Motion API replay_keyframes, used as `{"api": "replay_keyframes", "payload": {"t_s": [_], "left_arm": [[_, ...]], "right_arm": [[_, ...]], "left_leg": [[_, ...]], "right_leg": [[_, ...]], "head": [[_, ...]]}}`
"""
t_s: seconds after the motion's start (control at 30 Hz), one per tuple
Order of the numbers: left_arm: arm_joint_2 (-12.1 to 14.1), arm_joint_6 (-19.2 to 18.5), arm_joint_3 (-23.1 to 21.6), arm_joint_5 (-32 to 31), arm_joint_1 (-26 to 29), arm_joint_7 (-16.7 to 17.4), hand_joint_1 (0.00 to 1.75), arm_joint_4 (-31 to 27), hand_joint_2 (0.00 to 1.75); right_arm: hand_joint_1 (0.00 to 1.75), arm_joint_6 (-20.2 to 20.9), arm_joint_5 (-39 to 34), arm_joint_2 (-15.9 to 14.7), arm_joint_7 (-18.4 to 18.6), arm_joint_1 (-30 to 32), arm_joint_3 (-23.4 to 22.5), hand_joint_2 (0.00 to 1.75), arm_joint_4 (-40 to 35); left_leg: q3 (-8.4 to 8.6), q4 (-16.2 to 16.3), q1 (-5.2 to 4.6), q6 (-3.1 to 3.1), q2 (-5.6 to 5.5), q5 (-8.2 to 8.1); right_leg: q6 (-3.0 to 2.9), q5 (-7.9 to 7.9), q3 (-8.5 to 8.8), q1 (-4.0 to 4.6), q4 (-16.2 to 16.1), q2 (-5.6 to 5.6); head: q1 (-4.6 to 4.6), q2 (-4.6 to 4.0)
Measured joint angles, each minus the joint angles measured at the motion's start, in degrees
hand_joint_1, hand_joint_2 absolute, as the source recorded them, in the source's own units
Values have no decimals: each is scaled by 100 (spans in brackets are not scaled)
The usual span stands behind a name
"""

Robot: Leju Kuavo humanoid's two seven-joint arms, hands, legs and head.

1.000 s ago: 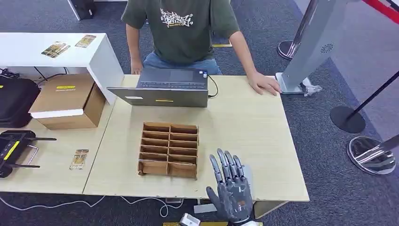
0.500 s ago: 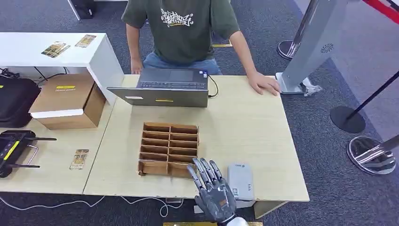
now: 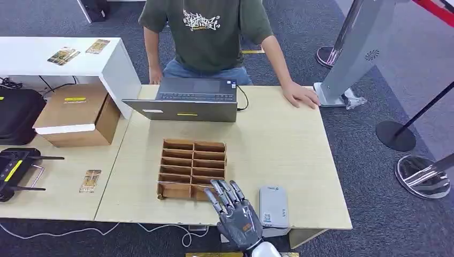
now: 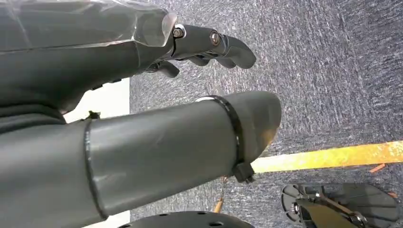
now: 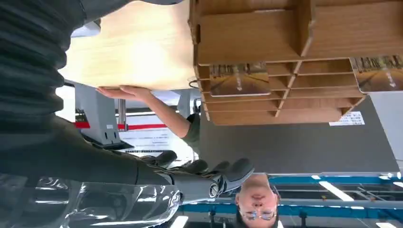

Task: Pass the card to the sensor for recognition and then transmit it.

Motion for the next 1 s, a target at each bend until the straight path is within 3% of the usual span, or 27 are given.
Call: {"api": "replay_keyframes", "payload": {"t_s": [0.33,0.73,1.0], "left_arm": [[-31,-37,0,-9,-73,33,0,-2,0],[-39,-72,0,-33,-117,96,0,-2,0],[-37,-96,0,39,-130,155,0,0,0]], "right_arm": [[0,59,-90,385,-55,-423,85,175,50],[0,81,-247,610,19,-742,186,175,223],[0,820,-468,667,330,-819,321,175,273]], "left_leg": [[3,0,1,-2,1,2],[3,0,0,-2,1,2],[3,0,1,-2,1,2]], "right_leg": [[-1,1,0,1,1,1],[-1,2,-1,0,1,2],[-1,2,-1,1,1,2]], "head": [[0,0],[0,0],[0,0]]}}
